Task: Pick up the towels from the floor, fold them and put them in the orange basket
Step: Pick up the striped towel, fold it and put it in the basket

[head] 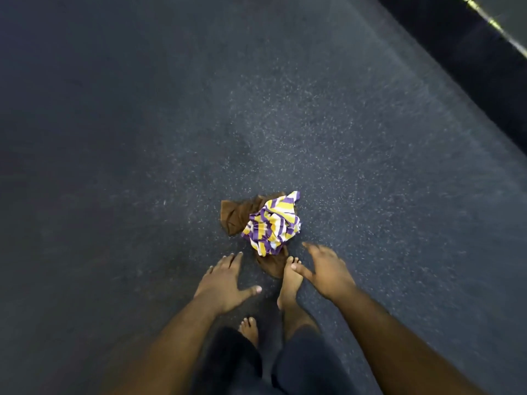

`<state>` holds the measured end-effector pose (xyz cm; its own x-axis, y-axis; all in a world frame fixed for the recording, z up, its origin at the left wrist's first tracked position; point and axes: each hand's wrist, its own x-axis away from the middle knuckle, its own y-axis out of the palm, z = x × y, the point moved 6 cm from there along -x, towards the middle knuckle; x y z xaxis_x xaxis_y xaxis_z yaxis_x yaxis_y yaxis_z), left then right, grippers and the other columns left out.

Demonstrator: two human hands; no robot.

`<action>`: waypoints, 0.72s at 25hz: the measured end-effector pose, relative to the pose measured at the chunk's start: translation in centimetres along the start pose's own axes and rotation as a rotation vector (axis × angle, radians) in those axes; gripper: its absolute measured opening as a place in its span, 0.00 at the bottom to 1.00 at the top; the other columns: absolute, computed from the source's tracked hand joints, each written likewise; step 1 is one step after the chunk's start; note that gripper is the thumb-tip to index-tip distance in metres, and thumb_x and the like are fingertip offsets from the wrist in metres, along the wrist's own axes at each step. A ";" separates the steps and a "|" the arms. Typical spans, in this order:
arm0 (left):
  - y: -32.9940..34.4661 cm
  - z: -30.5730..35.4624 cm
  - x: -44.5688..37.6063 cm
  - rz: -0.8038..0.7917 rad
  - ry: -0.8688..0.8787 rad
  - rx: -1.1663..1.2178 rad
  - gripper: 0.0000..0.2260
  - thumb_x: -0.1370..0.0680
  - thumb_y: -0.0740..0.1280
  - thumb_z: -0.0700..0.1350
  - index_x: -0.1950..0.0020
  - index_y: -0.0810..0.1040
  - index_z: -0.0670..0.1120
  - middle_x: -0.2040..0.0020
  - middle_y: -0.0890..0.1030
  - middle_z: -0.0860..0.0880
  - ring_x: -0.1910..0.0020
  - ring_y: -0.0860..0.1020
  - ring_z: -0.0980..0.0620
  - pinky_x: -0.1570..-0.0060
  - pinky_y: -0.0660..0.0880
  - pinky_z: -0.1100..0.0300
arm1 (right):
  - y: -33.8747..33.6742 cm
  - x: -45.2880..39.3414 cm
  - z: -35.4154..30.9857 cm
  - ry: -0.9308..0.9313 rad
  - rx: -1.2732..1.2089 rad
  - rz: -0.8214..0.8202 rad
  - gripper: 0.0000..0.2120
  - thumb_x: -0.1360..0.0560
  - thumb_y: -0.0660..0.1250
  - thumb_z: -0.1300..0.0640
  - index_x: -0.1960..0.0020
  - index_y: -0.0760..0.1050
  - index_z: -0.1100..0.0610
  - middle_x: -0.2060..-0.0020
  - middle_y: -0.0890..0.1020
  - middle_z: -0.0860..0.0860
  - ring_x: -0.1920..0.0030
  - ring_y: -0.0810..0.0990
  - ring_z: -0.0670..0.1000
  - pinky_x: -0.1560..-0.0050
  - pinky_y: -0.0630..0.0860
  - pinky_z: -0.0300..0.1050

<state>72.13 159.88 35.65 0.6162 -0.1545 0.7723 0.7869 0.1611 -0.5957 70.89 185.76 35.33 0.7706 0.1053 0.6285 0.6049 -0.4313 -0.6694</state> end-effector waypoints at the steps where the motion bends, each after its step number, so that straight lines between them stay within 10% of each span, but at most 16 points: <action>1: 0.0 0.1 -2.7 -0.021 -0.009 0.003 0.50 0.28 0.60 0.76 0.16 0.43 0.51 0.16 0.50 0.47 0.18 0.50 0.47 0.20 0.52 0.46 | 0.3 -2.8 0.9 0.002 0.020 -0.030 0.36 0.23 0.61 0.31 0.21 0.62 0.49 0.26 0.71 0.51 0.26 0.68 0.53 0.30 0.68 0.53; 18: 12.3 -10.0 -42.0 -0.172 -0.093 -0.059 0.49 0.26 0.59 0.75 0.17 0.41 0.51 0.16 0.46 0.47 0.18 0.47 0.46 0.22 0.52 0.45 | 21.4 -43.1 11.7 0.086 0.193 -0.097 0.21 0.20 0.64 0.41 0.35 0.72 0.54 0.45 0.81 0.57 0.42 0.79 0.62 0.46 0.75 0.53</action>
<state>56.25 158.59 -6.27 0.4690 -0.0838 0.8792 0.8826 0.0820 -0.4630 52.98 182.54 -10.69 0.6921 0.0573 0.7195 0.7088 -0.2425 -0.6624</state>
